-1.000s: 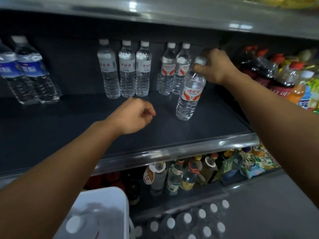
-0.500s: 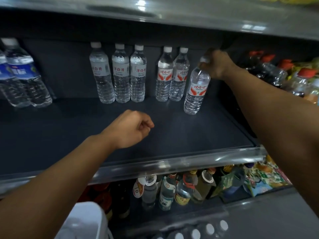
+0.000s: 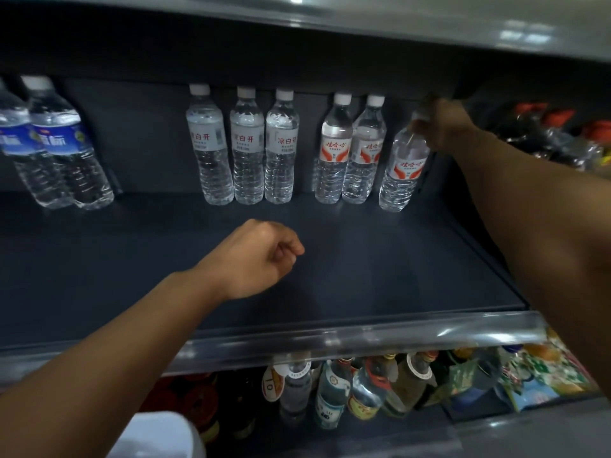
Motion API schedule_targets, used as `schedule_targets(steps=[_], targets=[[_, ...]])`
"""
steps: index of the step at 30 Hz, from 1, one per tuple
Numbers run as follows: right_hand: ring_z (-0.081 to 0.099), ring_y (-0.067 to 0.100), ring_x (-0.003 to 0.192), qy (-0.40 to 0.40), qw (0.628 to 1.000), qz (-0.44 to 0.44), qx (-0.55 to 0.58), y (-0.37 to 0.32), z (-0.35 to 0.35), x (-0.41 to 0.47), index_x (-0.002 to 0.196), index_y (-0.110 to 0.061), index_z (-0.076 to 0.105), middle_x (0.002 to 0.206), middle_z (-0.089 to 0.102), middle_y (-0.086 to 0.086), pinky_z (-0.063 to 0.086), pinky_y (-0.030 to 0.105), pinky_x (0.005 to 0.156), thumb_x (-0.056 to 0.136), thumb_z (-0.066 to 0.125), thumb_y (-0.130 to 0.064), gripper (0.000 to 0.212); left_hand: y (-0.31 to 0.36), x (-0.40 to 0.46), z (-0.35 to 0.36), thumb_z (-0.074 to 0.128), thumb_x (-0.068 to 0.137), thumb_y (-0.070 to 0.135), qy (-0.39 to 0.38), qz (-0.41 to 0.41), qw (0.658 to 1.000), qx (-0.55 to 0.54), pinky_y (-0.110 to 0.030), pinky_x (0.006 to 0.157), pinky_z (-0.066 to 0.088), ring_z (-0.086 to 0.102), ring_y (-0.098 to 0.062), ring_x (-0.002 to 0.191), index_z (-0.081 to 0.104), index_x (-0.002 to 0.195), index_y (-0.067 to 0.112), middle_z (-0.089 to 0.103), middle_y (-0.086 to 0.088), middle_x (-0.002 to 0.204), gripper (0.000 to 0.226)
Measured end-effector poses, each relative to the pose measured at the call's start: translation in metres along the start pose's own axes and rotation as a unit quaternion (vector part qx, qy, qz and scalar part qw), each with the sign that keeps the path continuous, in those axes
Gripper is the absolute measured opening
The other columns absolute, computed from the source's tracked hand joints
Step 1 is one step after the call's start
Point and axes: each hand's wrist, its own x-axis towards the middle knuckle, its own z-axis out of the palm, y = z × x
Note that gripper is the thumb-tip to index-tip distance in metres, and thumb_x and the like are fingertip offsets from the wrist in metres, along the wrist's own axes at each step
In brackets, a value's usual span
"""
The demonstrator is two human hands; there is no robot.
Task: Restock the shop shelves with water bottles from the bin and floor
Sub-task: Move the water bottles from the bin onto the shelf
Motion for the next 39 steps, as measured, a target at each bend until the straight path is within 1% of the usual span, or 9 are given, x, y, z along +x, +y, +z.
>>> schedule_targets(steps=[6,10,17,20,24,29,33,37,39], targets=[[0.047,0.043,0.121,0.013,1.0,0.013,0.005,-0.002,0.009,0.011,0.132,0.003,0.046,0.13,0.052,0.029,0.039,0.043,0.099,0.093,0.058,-0.02,0.047,-0.008,0.002,0.004,0.064,0.085,0.011,0.004,-0.005,1.0,-0.004,-0.023,0.077,0.053,0.065,-0.004,0.076,0.073,0.097,0.019,0.072,0.004,0.089,0.017],[0.048,0.046,0.117,0.027,1.0,-0.008,0.014,-0.006,0.013,0.013,0.139,-0.005,0.035,0.128,0.05,0.03,0.04,0.041,0.093,0.091,0.059,-0.018,0.056,-0.006,0.006,0.007,0.063,0.085,0.01,-0.002,-0.004,1.0,-0.003,-0.019,0.075,0.052,0.064,-0.003,0.074,0.073,0.096,0.019,0.072,0.004,0.087,0.017],[0.041,0.043,0.127,-0.007,1.0,-0.003,-0.021,0.0,0.012,0.015,0.137,-0.007,0.045,0.138,0.046,0.027,0.033,0.038,0.104,0.097,0.046,-0.019,0.042,0.001,0.01,0.003,0.065,0.084,0.01,-0.005,0.01,1.0,-0.002,-0.004,0.066,0.043,0.062,0.003,0.072,0.073,0.097,0.022,0.07,0.01,0.086,0.019],[0.034,0.039,0.134,-0.048,0.999,0.01,-0.01,0.003,0.01,0.018,0.146,-0.006,0.031,0.148,0.035,0.024,0.025,0.033,0.109,0.098,0.044,-0.018,0.05,0.003,0.01,0.003,0.065,0.085,0.01,-0.008,0.008,1.0,0.003,-0.004,0.066,0.042,0.062,0.003,0.072,0.073,0.097,0.02,0.07,0.009,0.087,0.018],[0.03,0.038,0.138,-0.1,0.994,0.049,0.016,-0.001,0.011,0.019,0.153,-0.008,0.007,0.154,0.024,0.023,0.028,0.035,0.11,0.098,0.048,-0.021,0.07,0.004,0.011,0.003,0.064,0.085,0.012,-0.009,0.006,1.0,0.01,-0.009,0.069,0.046,0.063,0.001,0.073,0.073,0.098,0.021,0.071,0.008,0.088,0.018],[0.034,0.038,0.135,-0.109,0.993,0.049,0.025,0.0,0.012,0.014,0.152,-0.008,0.007,0.151,0.029,0.023,0.035,0.039,0.106,0.094,0.048,-0.009,0.071,0.005,0.01,0.006,0.063,0.085,0.011,-0.011,0.011,1.0,0.014,-0.009,0.069,0.046,0.063,0.0,0.074,0.073,0.099,0.02,0.071,0.008,0.089,0.019],[0.034,0.037,0.137,-0.102,0.991,0.077,0.027,0.005,0.012,0.005,0.153,-0.016,-0.003,0.154,0.023,0.021,0.036,0.037,0.108,0.092,0.045,-0.003,0.079,0.007,0.01,0.007,0.063,0.083,0.009,-0.016,0.01,1.0,0.015,-0.01,0.07,0.046,0.062,0.002,0.073,0.073,0.098,0.02,0.07,0.008,0.087,0.021],[0.037,0.038,0.135,-0.093,0.994,0.06,0.02,0.002,0.007,-0.01,0.153,-0.014,0.006,0.15,0.031,0.023,0.036,0.036,0.108,0.09,0.048,-0.003,0.077,0.013,0.01,0.007,0.062,0.084,0.01,-0.012,0.017,0.999,0.024,-0.009,0.07,0.044,0.062,-0.001,0.072,0.073,0.099,0.02,0.071,0.006,0.087,0.021],[0.04,0.038,0.131,-0.077,0.996,0.038,0.023,-0.005,0.004,-0.021,0.151,-0.008,0.019,0.146,0.038,0.023,0.038,0.037,0.105,0.089,0.05,-0.004,0.069,0.016,0.01,0.007,0.061,0.084,0.009,-0.012,0.013,1.0,0.024,-0.012,0.072,0.046,0.062,-0.001,0.073,0.072,0.1,0.019,0.07,0.006,0.088,0.022]])
